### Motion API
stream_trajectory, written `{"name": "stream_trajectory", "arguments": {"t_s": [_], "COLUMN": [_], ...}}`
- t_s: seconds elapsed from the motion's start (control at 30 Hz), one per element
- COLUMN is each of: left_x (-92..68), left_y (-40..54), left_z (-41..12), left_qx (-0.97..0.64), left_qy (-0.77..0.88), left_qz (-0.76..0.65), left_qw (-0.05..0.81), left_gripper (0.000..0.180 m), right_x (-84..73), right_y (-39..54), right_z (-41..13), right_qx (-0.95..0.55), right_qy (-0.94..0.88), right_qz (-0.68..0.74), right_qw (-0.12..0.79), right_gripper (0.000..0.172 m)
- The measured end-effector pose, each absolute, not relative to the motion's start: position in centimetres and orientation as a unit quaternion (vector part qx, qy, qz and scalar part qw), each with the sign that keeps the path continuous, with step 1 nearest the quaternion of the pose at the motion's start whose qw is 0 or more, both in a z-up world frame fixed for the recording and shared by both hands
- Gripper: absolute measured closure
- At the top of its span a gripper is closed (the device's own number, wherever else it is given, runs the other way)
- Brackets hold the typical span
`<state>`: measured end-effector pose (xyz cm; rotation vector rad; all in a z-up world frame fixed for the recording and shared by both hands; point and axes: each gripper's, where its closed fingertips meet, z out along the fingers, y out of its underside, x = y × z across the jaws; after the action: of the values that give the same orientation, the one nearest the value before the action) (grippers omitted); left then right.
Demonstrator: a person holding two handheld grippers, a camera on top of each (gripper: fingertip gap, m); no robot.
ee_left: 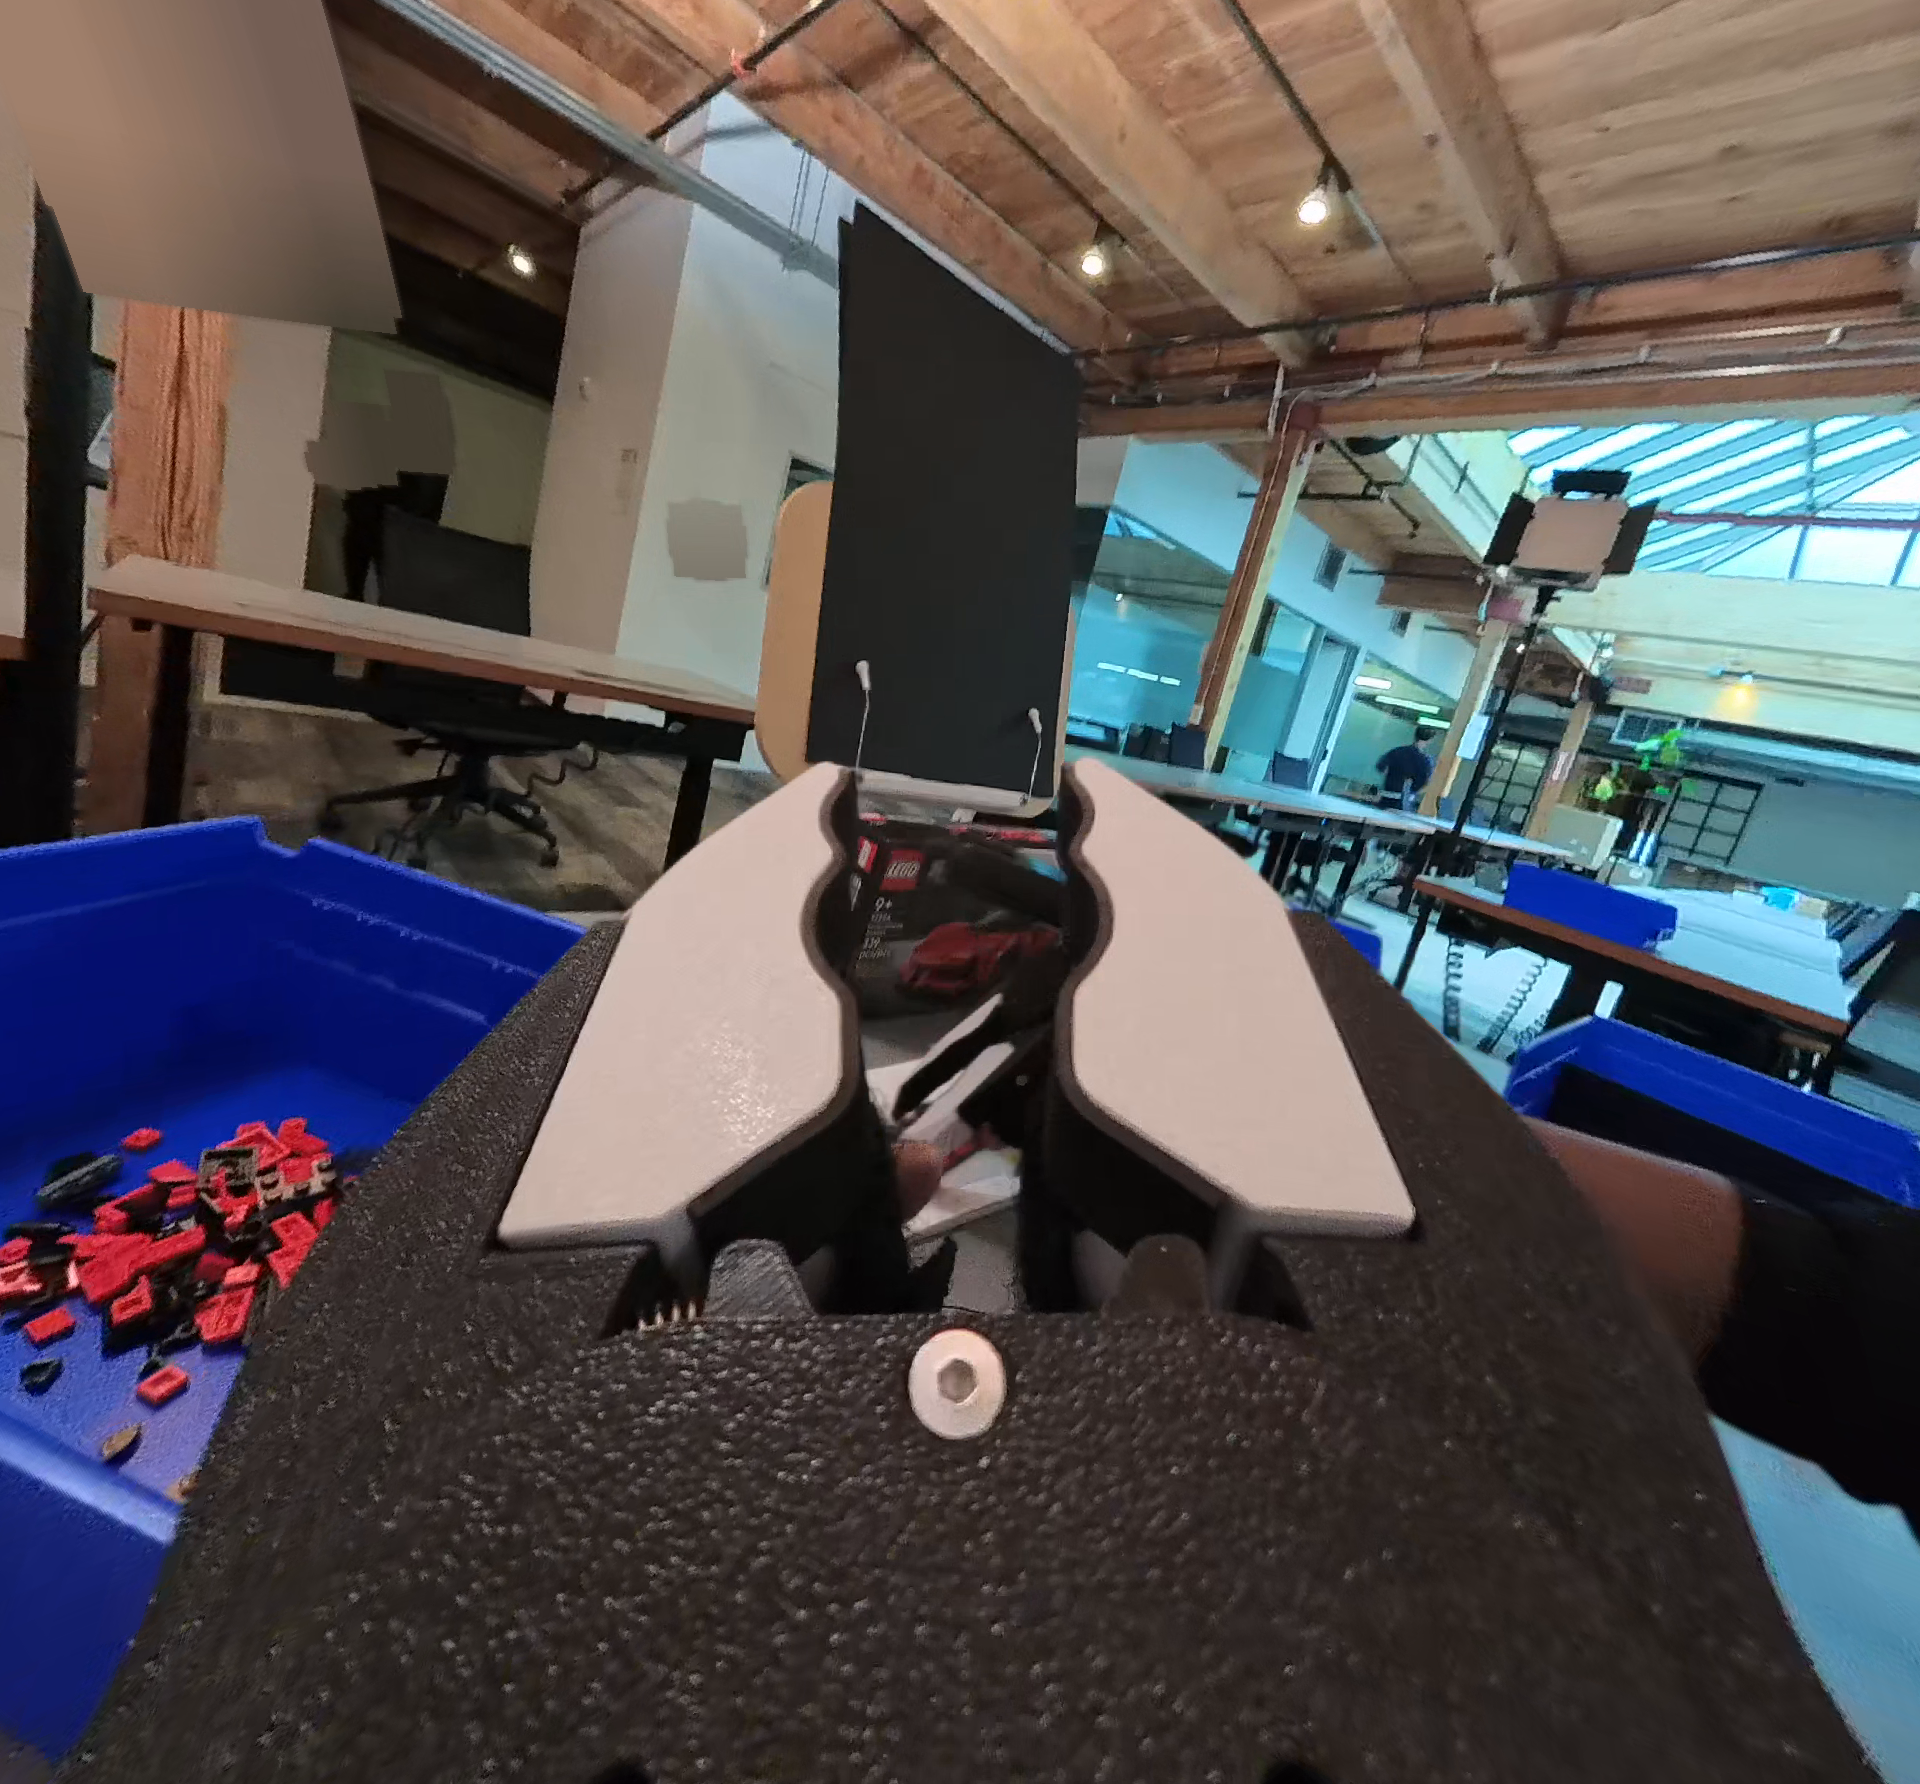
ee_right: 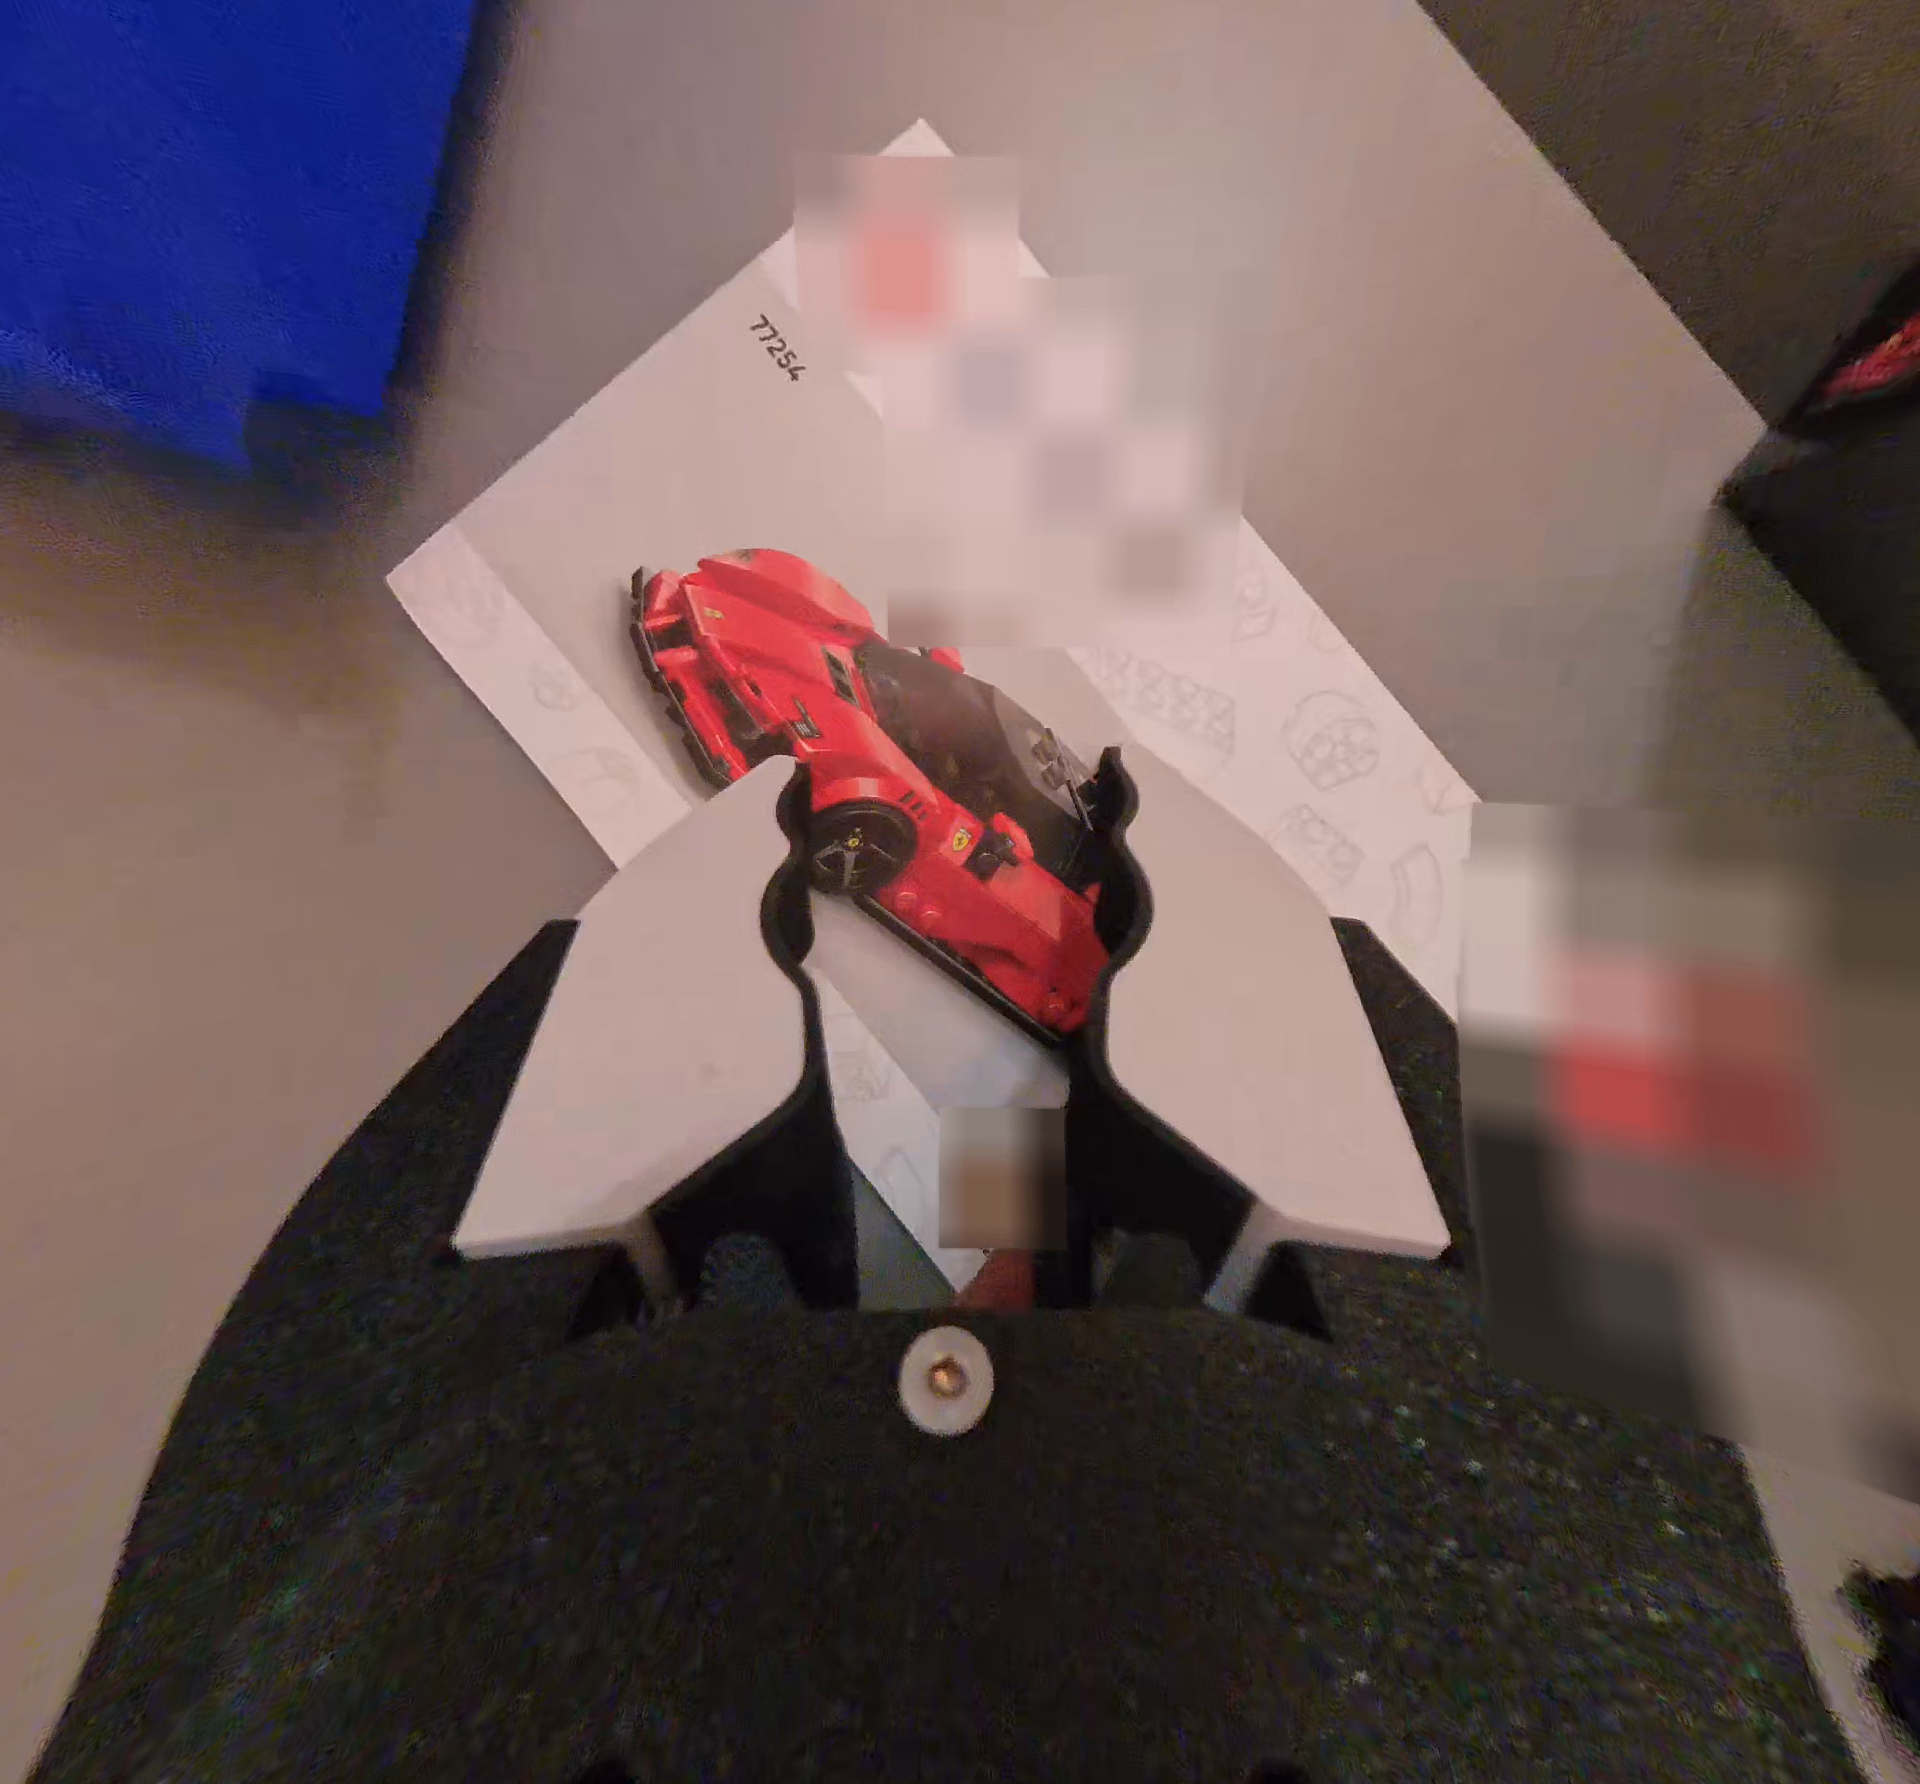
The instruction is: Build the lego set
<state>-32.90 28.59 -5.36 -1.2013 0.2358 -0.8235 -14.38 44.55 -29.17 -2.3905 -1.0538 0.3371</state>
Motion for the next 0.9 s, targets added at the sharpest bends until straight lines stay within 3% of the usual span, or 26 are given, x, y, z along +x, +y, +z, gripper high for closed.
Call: {"name": "stream_trajectory", "arguments": {"t_s": [0.23, 0.7, 0.8, 0.9], "left_x": [-28.7, -9.6, -7.0, -6.2], "left_y": [28.7, 23.8, 22.5, 21.2], "left_z": [-5.8, -9.3, -11.4, -14.5], "left_qx": [-0.574, -0.573, -0.585, -0.592], "left_qy": [0.17, 0.469, 0.526, 0.594], "left_qz": [-0.371, -0.33, -0.278, -0.201], "left_qw": [0.71, 0.587, 0.551, 0.506], "left_gripper": [0.145, 0.138, 0.136, 0.136], "right_x": [-9.6, -2.5, -2.3, -1.2], "right_y": [36.1, 18.8, 17.6, 16.7], "right_z": [-29.2, -29.2, -28.7, -26.1], "right_qx": [-0.876, -0.873, -0.855, -0.815], "right_qy": [-0.383, -0.35, -0.372, -0.392], "right_qz": [0.13, 0.141, 0.163, 0.201], "right_qw": [0.264, 0.307, 0.321, 0.378], "right_gripper": [0.12, 0.12, 0.106, 0.11]}}
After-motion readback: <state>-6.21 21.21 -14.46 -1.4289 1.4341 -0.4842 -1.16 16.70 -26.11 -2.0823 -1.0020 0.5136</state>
